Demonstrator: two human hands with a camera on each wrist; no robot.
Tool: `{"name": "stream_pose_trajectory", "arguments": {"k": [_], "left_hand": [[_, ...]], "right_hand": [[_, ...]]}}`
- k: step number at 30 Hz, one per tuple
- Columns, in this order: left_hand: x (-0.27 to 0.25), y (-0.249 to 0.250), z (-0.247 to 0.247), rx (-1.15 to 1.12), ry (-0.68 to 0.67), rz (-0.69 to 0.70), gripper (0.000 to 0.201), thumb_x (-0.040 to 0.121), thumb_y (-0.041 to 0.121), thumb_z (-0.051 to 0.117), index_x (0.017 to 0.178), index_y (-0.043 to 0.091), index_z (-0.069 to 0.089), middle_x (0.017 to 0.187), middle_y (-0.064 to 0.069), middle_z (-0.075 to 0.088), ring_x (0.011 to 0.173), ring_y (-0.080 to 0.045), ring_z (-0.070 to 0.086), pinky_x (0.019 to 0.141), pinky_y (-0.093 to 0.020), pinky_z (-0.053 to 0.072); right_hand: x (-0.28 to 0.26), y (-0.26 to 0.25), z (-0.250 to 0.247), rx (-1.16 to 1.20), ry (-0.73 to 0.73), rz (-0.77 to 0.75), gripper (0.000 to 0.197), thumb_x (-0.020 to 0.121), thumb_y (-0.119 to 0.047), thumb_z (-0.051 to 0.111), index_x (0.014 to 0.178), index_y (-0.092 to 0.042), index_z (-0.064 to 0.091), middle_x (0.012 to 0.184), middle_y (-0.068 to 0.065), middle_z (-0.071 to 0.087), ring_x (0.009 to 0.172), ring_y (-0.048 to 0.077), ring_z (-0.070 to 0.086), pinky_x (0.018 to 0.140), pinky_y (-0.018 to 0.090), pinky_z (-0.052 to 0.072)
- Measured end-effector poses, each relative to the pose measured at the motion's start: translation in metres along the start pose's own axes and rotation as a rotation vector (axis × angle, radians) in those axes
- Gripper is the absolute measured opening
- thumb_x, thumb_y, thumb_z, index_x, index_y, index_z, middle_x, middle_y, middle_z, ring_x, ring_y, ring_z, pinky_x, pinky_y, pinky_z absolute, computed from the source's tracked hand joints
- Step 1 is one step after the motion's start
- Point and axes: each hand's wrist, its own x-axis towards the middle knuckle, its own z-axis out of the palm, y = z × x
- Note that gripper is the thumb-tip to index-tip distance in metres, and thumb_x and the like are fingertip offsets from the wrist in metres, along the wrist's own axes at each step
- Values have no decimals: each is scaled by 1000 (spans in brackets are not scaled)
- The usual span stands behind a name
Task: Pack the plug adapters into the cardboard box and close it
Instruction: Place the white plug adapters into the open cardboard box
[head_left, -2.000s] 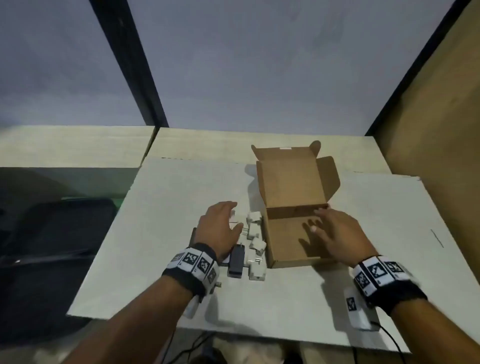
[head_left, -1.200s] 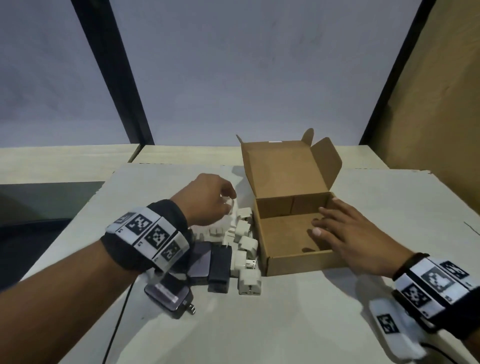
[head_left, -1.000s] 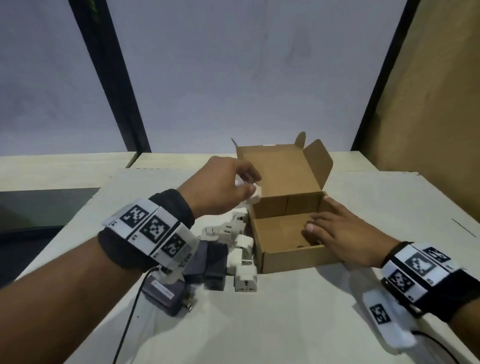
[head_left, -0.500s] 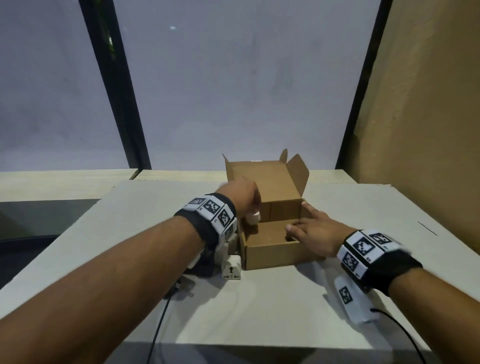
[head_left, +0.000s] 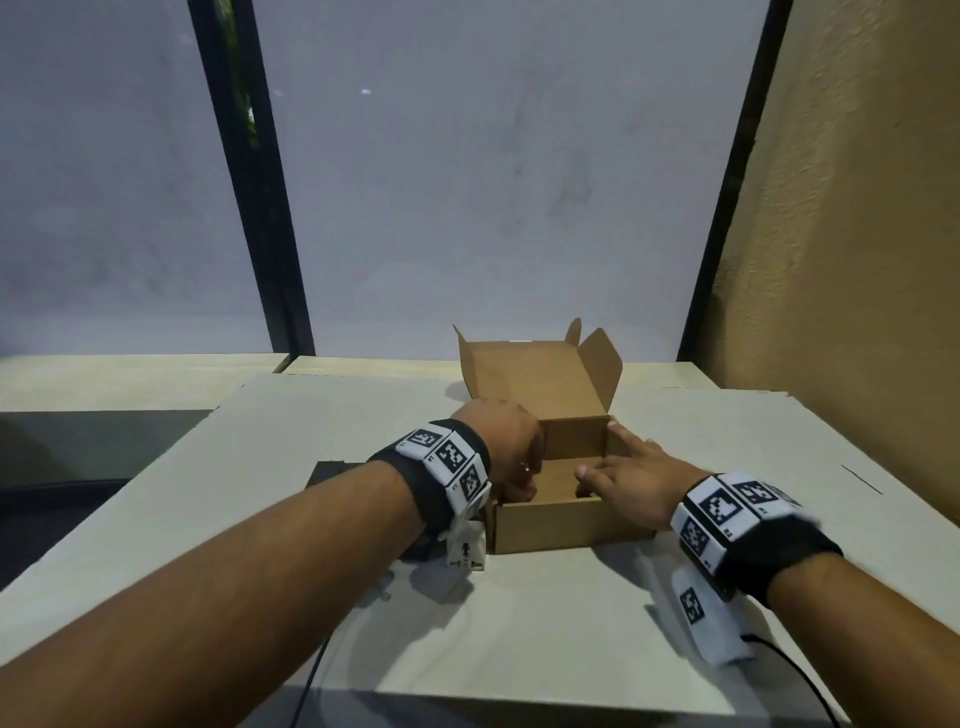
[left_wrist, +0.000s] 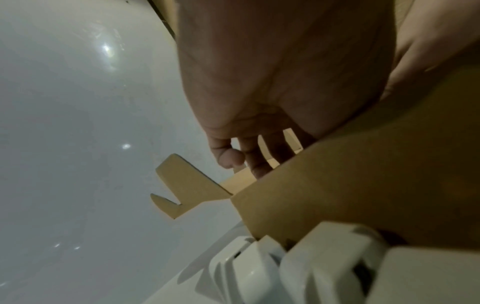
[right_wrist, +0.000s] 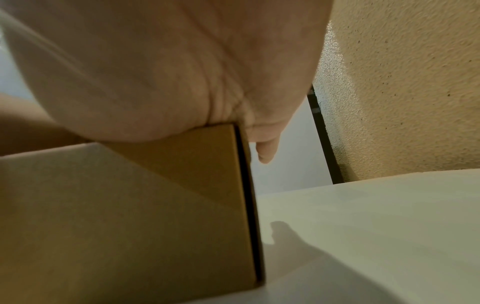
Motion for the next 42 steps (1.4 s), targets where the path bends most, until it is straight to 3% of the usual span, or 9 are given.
{"name": "stream_pose_trajectory", "arguments": {"k": [8,13,17,20,23,29,36,39,42], "left_hand": [[4,-12,6,79,156,-98,28,77,37,74,96,17,70,98,0,62,88,-20,60,78,-35,53],[-3,-24,0,-85,275,-29,20,90,27,64,109,24,71,112,5,55,100,-16,58,85,-30,49],[-22,-48,-10,-223,373,-46,20,94,27,57,106,20,72,108,3,63,95,-16,61,87,-32,52],[-32,-65,-10,-244,320,-122,19,93,30,58,101,21,73,105,2,69,91,-15,62,85,-32,53],[-40,-69,1,-233,118,-169,29,91,40,61,113,22,68,113,2,66,98,-16,60,90,-32,50],[-37,-60,18,-213,11,-168,33,96,33,54,126,22,65,126,-3,65,112,-22,60,94,-32,45],[-30,-55,20,-217,44,-220,29,92,32,62,115,15,70,119,-5,66,109,-23,59,89,-30,43],[-30,-57,22,-226,62,-217,24,91,25,65,111,14,71,119,-6,66,110,-24,60,92,-29,45],[-30,-59,24,-251,104,-203,24,90,20,65,113,15,70,120,-6,66,110,-23,61,93,-29,47]], "right_hand": [[-10,-6,-3,-4,-16,9,61,109,-47,9,152,-25,47,170,-5,20,157,18,-17,126,45,-5],[-5,0,3,32,116,30,75,105,-58,20,163,-20,-8,171,2,-15,157,20,-15,126,41,-4],[-7,6,4,72,130,131,95,97,-71,17,157,-11,-25,166,9,-28,156,23,-19,126,42,-5],[-10,10,4,165,72,145,98,96,-71,18,157,-7,-25,167,11,-27,158,24,-14,129,45,0],[-24,4,0,286,54,103,95,100,-65,27,158,-7,-20,169,11,-19,159,24,-4,127,41,6],[-33,-1,0,467,97,48,91,99,-54,48,160,-10,-3,167,11,22,152,28,29,119,34,25],[-8,17,19,508,171,19,144,46,-105,45,159,-26,6,157,8,40,140,29,46,118,49,37],[-10,15,18,513,166,27,118,75,-85,56,160,-23,4,159,9,37,142,30,43,119,48,35],[-11,13,18,501,164,45,106,84,-73,57,161,-21,4,160,10,36,143,30,42,120,46,34]]}}
